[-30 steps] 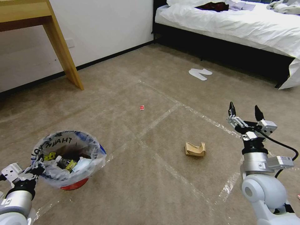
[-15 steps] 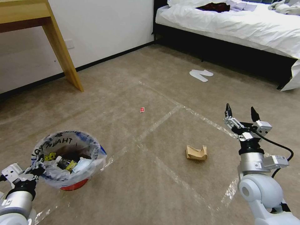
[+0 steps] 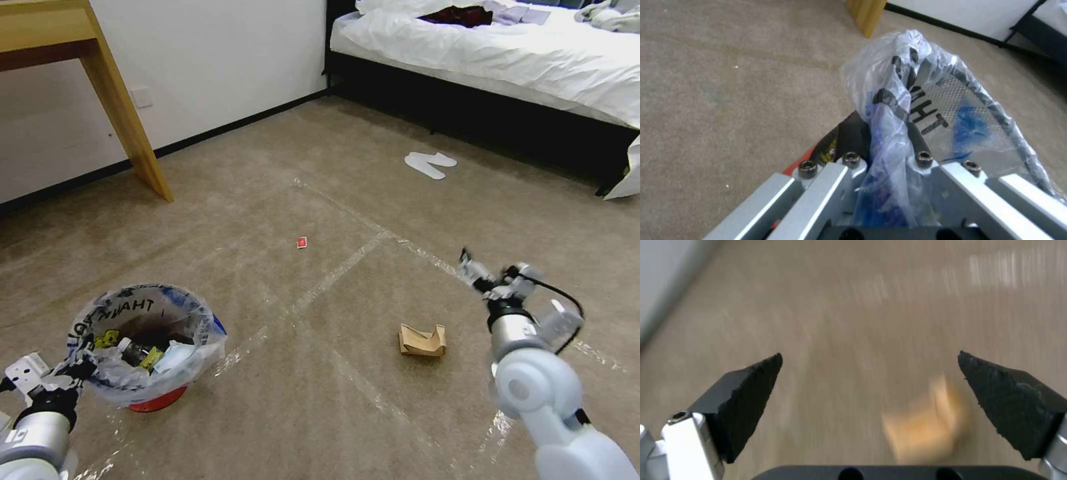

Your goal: Pick up the trash bin and place the garbage on the floor into it.

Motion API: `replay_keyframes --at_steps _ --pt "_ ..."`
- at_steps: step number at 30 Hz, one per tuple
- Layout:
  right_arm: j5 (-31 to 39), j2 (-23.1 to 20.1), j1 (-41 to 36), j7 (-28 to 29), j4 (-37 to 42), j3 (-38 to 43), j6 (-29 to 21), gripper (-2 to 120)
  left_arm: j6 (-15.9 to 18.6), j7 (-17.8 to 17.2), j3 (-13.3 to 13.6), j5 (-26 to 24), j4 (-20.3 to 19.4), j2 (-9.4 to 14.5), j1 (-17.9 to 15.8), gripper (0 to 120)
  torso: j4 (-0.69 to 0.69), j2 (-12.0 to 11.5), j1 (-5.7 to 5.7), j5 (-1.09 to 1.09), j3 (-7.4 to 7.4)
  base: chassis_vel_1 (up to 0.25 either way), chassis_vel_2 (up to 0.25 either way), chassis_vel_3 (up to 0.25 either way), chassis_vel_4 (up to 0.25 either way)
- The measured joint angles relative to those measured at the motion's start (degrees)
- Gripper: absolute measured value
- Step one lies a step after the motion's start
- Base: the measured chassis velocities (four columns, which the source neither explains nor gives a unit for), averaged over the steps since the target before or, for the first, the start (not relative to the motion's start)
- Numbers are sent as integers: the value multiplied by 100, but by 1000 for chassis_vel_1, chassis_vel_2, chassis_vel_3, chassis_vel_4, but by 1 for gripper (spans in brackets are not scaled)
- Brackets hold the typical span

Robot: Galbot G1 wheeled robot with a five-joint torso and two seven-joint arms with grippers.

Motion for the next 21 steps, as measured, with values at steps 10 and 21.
replay_keyframes --at_steps 10,21 --pt "1220 302 97 957 -612 -144 -108 100 23 -20 30 72 34 -55 -33 5 -2 0 0 1 0 0 0 0 0" --pt "965 687 253 680 -2162 -389 342 98 56 -58 -6 148 18 -110 -5 5 -1 0 -1 0 0 0 0 0 0"
